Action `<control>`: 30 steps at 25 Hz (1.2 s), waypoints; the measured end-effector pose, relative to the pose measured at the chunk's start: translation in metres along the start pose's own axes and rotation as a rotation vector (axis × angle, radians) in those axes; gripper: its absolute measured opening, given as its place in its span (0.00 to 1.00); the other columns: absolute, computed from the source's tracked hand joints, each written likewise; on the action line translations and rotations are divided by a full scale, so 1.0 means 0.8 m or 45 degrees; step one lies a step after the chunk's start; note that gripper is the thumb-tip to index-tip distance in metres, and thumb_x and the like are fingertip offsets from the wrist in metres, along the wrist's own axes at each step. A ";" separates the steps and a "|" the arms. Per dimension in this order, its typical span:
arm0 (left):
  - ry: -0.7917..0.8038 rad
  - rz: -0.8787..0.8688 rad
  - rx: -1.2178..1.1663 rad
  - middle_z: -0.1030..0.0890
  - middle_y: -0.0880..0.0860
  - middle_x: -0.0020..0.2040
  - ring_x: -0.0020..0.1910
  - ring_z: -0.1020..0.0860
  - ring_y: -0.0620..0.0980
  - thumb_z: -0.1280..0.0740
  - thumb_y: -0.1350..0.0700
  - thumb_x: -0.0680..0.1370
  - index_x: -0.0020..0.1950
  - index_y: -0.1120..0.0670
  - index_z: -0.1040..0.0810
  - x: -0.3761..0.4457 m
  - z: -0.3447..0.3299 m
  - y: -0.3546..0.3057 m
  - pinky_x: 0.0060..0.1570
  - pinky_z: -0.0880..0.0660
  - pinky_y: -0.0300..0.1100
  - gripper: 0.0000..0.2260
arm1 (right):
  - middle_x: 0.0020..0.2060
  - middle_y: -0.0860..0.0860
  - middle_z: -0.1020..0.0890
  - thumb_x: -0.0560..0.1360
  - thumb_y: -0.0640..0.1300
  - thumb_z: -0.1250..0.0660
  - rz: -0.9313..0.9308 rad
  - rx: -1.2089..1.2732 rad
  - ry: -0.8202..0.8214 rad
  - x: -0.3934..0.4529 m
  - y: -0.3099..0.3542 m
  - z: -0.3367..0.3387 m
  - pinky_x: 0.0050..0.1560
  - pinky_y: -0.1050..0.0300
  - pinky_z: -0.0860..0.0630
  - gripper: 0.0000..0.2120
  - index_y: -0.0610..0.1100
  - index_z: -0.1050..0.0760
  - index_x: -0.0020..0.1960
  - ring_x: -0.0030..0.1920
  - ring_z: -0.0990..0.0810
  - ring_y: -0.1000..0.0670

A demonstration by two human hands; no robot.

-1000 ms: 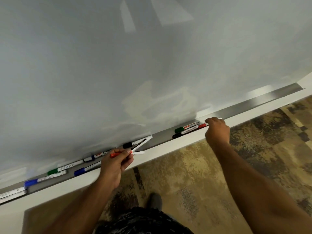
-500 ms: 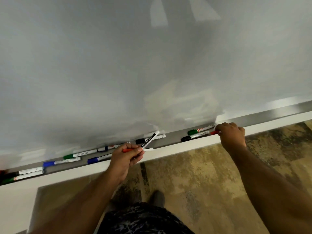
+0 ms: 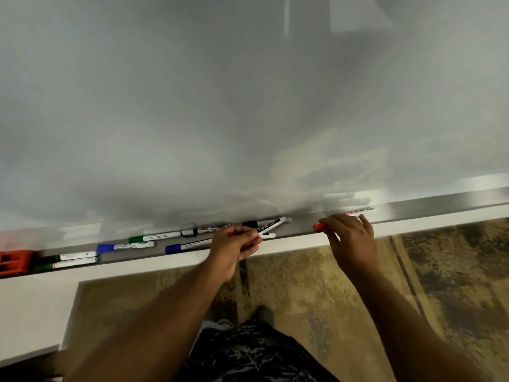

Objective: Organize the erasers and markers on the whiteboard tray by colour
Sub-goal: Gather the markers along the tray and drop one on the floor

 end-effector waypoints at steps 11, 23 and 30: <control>0.105 -0.025 0.468 0.14 0.57 0.40 0.31 0.17 0.46 0.22 0.63 0.74 0.51 0.58 0.15 0.022 0.011 -0.004 0.37 0.15 0.45 0.08 | 0.46 0.50 0.17 0.77 0.39 0.28 -0.005 0.149 0.071 0.009 0.098 -0.006 0.47 0.45 0.23 0.13 0.47 0.16 0.59 0.46 0.19 0.44; -0.012 -0.680 1.353 0.13 0.48 0.50 0.46 0.15 0.47 0.26 0.54 0.77 0.60 0.49 0.14 0.035 0.003 -0.015 0.51 0.18 0.45 0.11 | 0.58 0.51 0.23 0.80 0.44 0.32 -0.124 0.016 0.323 0.009 0.122 -0.066 0.57 0.46 0.26 0.18 0.54 0.22 0.69 0.58 0.22 0.44; -0.199 -0.830 1.614 0.16 0.47 0.55 0.51 0.17 0.48 0.28 0.49 0.78 0.63 0.46 0.18 0.016 -0.019 -0.001 0.51 0.21 0.42 0.13 | 0.58 0.53 0.18 0.76 0.40 0.31 0.056 0.149 0.296 0.022 0.089 -0.078 0.56 0.47 0.27 0.21 0.55 0.25 0.66 0.58 0.20 0.46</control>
Point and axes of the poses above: each hand's wrist, its own x-axis towards the middle knuckle, its own z-axis out of the back of the hand, y = z × x, the point moved 4 cm from there along x, towards the middle knuckle
